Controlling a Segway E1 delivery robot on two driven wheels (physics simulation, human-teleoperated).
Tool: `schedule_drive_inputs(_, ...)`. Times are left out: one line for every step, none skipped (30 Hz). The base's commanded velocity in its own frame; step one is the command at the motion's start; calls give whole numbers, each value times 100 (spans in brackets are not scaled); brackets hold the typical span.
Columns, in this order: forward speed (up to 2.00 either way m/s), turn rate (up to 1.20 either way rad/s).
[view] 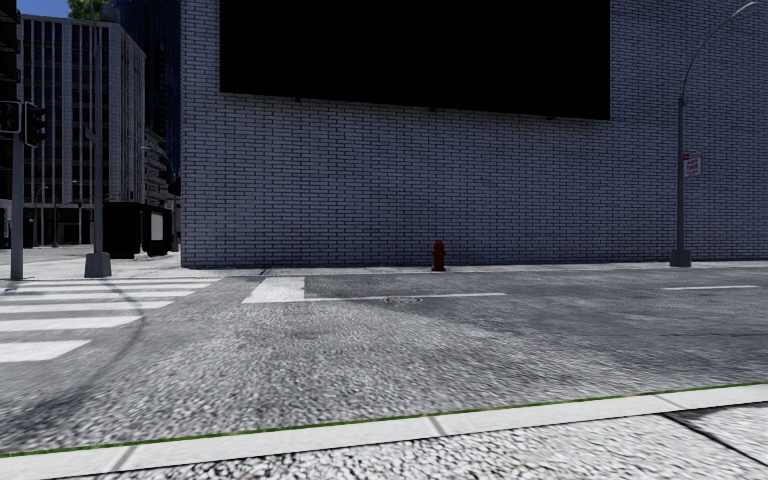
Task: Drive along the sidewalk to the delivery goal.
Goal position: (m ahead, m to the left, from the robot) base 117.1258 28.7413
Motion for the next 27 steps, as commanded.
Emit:
schedule_drive_inputs(0,0)
schedule_drive_inputs(0,0)
schedule_drive_inputs(0,0)
schedule_drive_inputs(0,0)
schedule_drive_inputs(0,0)
schedule_drive_inputs(0,0)
schedule_drive_inputs(0,0)
schedule_drive_inputs(0,0)
schedule_drive_inputs(0,0)
schedule_drive_inputs(0,0)
schedule_drive_inputs(0,0)
schedule_drive_inputs(0,0)
schedule_drive_inputs(0,0)
schedule_drive_inputs(0,0)
schedule_drive_inputs(0,0)
schedule_drive_inputs(0,0)
schedule_drive_inputs(0,0)
schedule_drive_inputs(0,0)
schedule_drive_inputs(0,0)
schedule_drive_inputs(0,0)
schedule_drive_inputs(0,0)
schedule_drive_inputs(0,0)
schedule_drive_inputs(0,0)
schedule_drive_inputs(0,0)
schedule_drive_inputs(0,0)
schedule_drive_inputs(0,0)
schedule_drive_inputs(0,0)
